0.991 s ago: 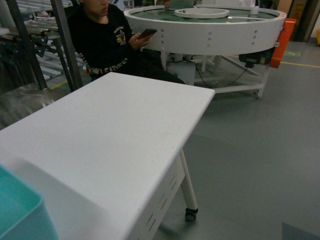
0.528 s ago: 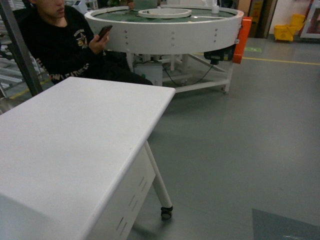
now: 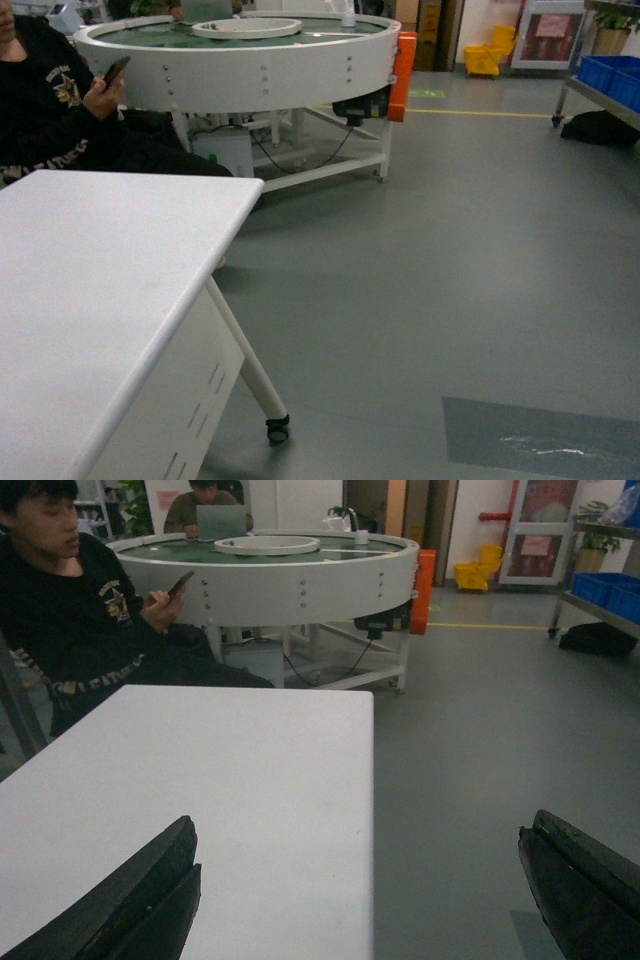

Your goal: Pick red block from blue box to shelf

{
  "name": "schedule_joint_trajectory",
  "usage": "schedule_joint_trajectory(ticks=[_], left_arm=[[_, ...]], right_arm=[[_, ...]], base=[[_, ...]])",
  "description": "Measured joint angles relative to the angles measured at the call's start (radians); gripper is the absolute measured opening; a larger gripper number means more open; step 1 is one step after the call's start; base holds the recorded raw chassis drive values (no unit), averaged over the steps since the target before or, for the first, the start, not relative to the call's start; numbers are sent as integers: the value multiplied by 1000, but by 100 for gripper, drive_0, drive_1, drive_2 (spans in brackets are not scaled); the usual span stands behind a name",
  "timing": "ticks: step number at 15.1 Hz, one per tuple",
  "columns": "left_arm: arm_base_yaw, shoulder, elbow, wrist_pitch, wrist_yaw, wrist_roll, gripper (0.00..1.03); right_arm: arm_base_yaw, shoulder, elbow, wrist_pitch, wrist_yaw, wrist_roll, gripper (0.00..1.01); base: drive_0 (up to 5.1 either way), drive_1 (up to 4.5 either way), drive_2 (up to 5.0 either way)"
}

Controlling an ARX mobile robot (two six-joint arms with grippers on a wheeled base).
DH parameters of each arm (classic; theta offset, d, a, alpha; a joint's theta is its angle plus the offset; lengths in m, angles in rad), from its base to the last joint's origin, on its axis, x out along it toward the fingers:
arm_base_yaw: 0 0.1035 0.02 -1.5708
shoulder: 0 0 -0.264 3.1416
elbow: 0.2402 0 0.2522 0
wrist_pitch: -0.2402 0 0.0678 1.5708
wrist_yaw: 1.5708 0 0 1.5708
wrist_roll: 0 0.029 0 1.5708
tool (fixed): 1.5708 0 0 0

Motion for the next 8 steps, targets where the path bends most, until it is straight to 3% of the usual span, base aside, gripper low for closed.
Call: schedule_joint_trajectory(ticks=[8], left_arm=[[0, 0, 0, 0, 0, 0, 98]], right_arm=[[0, 0, 0, 0, 0, 0, 27]], base=[[-155, -155, -155]])
